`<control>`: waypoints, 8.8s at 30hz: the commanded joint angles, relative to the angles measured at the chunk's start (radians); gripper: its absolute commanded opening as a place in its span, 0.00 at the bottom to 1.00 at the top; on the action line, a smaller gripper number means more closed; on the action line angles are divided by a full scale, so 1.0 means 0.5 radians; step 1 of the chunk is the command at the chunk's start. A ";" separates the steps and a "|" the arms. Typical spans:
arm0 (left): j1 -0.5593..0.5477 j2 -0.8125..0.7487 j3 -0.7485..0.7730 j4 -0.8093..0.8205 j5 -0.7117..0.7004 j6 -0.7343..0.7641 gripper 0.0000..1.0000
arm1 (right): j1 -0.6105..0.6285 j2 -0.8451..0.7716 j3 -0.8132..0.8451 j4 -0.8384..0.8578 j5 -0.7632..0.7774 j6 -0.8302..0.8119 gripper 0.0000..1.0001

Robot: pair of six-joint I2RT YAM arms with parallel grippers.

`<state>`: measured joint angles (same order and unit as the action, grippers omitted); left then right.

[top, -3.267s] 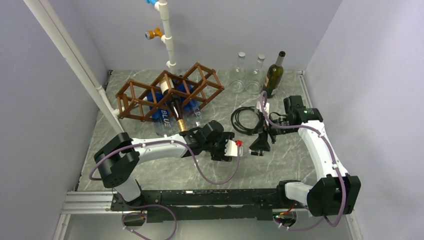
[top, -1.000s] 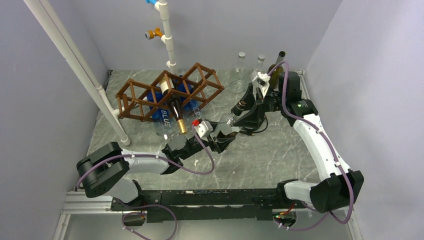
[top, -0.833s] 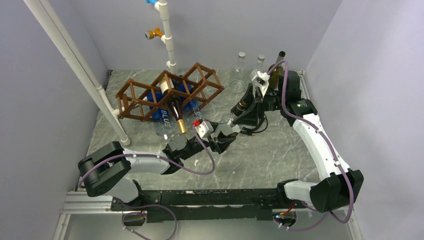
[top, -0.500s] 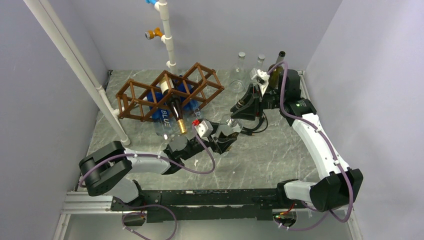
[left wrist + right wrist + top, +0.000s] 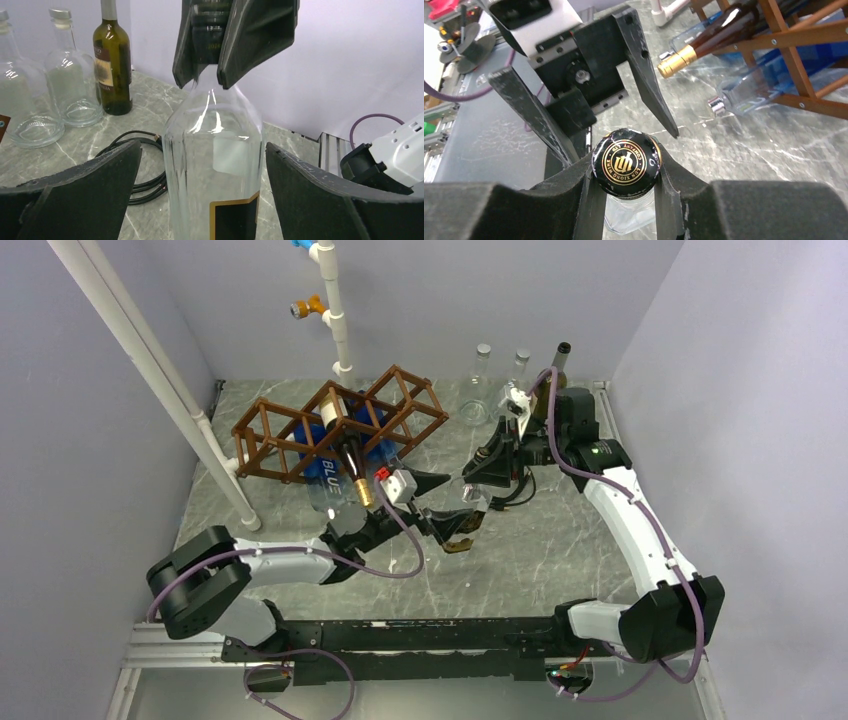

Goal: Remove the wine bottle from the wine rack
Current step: Pick up the wine bottle from the wine rack, then place the wine bottle at the center of the board, then pick up the wine bottle from the wine rack.

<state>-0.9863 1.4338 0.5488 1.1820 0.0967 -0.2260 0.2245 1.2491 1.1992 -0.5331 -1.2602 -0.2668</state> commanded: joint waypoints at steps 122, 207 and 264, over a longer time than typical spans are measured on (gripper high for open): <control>0.828 -0.867 0.630 -2.582 0.101 0.987 0.99 | -0.912 1.268 1.181 0.977 2.204 0.563 0.09; 0.985 -1.100 0.627 -2.520 0.219 0.767 0.99 | -1.268 -0.649 -0.778 0.510 0.253 -0.078 0.99; 0.987 -1.060 0.636 -3.035 -0.345 -0.986 0.99 | -1.076 -0.431 -0.687 -0.092 0.225 -0.847 0.99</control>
<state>-0.4976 0.8402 0.7887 -0.2733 0.0269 -0.6502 -0.3252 1.0073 0.7998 -0.5457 -1.1267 -0.6586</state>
